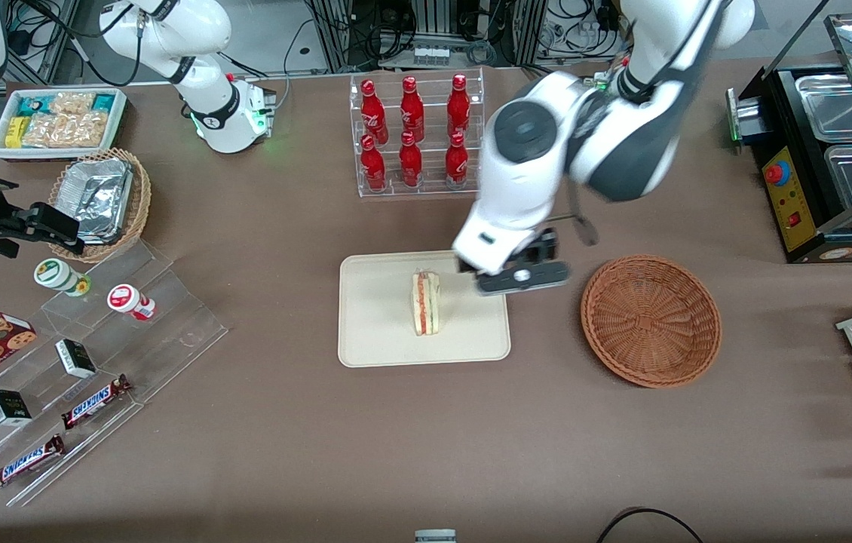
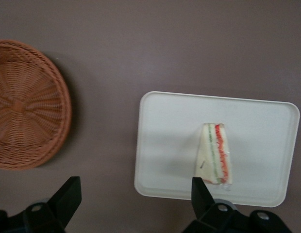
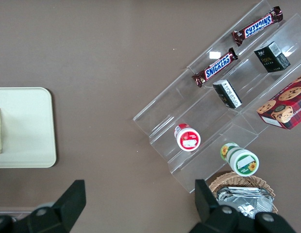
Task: Place sandwich from basket to tray
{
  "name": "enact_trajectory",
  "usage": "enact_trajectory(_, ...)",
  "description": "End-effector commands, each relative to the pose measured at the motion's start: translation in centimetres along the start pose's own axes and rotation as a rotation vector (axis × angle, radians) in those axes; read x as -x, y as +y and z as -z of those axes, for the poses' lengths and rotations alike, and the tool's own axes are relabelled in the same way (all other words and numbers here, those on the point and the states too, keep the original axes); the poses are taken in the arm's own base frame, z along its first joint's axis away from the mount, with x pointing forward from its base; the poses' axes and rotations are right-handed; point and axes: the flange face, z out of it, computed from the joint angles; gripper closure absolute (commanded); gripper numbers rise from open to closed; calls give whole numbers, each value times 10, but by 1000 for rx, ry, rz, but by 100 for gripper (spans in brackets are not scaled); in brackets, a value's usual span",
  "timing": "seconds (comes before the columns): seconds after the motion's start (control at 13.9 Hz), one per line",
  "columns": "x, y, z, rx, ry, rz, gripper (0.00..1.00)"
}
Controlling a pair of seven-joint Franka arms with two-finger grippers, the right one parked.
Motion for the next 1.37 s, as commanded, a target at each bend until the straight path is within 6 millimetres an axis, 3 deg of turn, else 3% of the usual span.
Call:
enact_trajectory(0.0, 11, -61, 32, -23, -14, -49, 0)
enact_trajectory(0.29, -9, -153, 78, 3, -57, -110, 0)
enact_trajectory(0.5, -18, -216, 99, 22, -76, -150, 0)
enact_trajectory(0.72, -25, -267, 108, 25, -94, -179, 0)
enact_trajectory(1.01, -34, -322, 112, 29, -98, -158, 0)
enact_trajectory(1.3, -38, -350, 115, 37, -93, -138, 0)
